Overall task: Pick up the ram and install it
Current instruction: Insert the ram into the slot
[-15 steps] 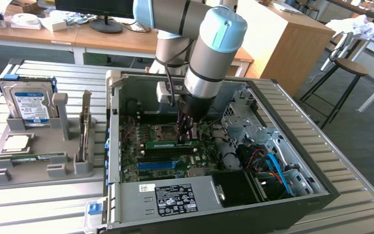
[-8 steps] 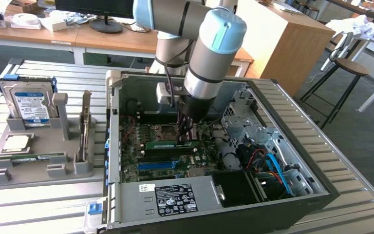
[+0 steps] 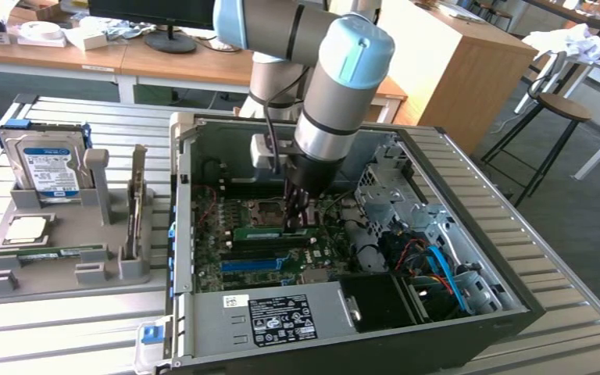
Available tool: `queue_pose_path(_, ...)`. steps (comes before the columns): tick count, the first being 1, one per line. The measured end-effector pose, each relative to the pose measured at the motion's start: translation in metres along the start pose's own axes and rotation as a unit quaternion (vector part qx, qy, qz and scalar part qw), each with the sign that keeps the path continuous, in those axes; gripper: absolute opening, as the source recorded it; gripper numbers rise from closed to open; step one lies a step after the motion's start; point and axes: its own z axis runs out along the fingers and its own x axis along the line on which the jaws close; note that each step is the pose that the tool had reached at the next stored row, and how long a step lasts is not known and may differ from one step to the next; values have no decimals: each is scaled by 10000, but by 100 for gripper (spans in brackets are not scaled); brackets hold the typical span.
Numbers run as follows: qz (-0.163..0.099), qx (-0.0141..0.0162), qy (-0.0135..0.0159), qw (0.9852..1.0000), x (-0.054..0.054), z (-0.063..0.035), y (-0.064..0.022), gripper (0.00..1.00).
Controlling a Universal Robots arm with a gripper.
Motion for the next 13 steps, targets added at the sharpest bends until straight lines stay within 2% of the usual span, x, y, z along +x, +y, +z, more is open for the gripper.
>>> queue_pose_path(13,0,0,0,10000,1,31,-1,11)
